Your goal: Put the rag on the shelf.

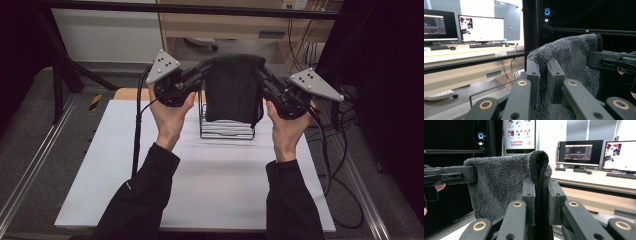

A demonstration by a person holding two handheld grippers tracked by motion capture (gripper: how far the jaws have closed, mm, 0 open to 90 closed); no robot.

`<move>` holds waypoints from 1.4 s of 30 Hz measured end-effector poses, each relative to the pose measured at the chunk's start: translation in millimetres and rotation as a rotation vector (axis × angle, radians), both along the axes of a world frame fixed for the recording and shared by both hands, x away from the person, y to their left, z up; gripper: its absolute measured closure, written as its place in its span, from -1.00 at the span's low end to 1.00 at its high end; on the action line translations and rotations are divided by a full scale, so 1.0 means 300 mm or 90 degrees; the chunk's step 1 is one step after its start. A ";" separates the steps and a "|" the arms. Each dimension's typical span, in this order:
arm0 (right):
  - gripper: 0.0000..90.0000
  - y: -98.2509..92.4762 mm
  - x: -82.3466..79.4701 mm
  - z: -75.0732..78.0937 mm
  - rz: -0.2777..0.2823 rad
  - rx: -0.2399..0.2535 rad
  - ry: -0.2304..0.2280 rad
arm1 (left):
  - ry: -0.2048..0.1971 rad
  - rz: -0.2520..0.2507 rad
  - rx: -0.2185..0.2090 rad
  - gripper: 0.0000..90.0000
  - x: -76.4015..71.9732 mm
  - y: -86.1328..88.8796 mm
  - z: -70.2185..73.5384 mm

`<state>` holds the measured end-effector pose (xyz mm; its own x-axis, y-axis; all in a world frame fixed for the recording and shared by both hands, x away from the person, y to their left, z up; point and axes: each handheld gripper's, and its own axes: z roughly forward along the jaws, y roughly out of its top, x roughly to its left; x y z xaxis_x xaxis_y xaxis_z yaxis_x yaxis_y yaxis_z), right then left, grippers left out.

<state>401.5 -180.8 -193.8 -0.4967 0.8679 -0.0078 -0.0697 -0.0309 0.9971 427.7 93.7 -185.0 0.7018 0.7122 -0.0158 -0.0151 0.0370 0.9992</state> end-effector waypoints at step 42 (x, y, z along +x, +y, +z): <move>0.76 0.033 0.211 0.211 -0.012 0.008 -0.052 | -0.028 0.058 -0.022 0.82 0.165 0.001 0.213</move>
<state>464.9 -170.8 -130.4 -0.4784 0.8774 -0.0365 -0.1512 -0.0414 0.9876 477.2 94.1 -121.2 0.6349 0.7725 -0.0114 -0.0639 0.0672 0.9957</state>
